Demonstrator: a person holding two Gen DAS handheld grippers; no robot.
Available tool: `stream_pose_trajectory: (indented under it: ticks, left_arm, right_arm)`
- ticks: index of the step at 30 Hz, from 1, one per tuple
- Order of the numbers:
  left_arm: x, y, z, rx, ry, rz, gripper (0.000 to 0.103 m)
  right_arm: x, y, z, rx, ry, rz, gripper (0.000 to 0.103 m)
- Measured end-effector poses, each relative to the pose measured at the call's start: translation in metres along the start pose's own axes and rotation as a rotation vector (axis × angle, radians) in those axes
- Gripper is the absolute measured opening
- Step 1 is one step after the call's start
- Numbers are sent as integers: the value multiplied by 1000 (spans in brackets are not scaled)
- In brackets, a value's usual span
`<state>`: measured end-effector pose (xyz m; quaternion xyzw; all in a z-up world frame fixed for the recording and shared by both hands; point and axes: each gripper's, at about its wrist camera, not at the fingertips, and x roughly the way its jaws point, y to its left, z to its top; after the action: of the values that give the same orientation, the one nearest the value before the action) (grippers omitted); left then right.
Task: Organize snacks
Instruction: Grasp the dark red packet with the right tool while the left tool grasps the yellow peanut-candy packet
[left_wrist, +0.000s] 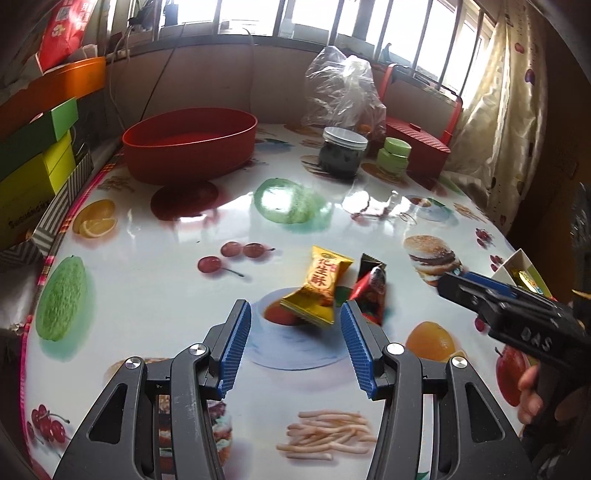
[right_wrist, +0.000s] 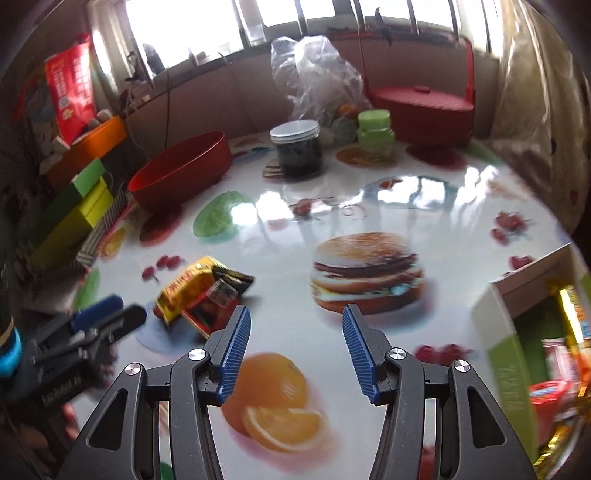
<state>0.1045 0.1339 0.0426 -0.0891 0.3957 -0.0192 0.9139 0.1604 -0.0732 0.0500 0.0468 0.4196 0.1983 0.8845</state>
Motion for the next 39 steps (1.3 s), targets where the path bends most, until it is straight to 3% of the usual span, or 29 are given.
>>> stream_pose_trajectory:
  ticks: [11,39]
  left_arm:
    - [2,25,-7,-51,14,20,52]
    - [10,23,-1,-45,25,7,52]
  right_arm:
    - [51,18,14,81,78,73,55]
    - [62,41,18,-24,76,62,57]
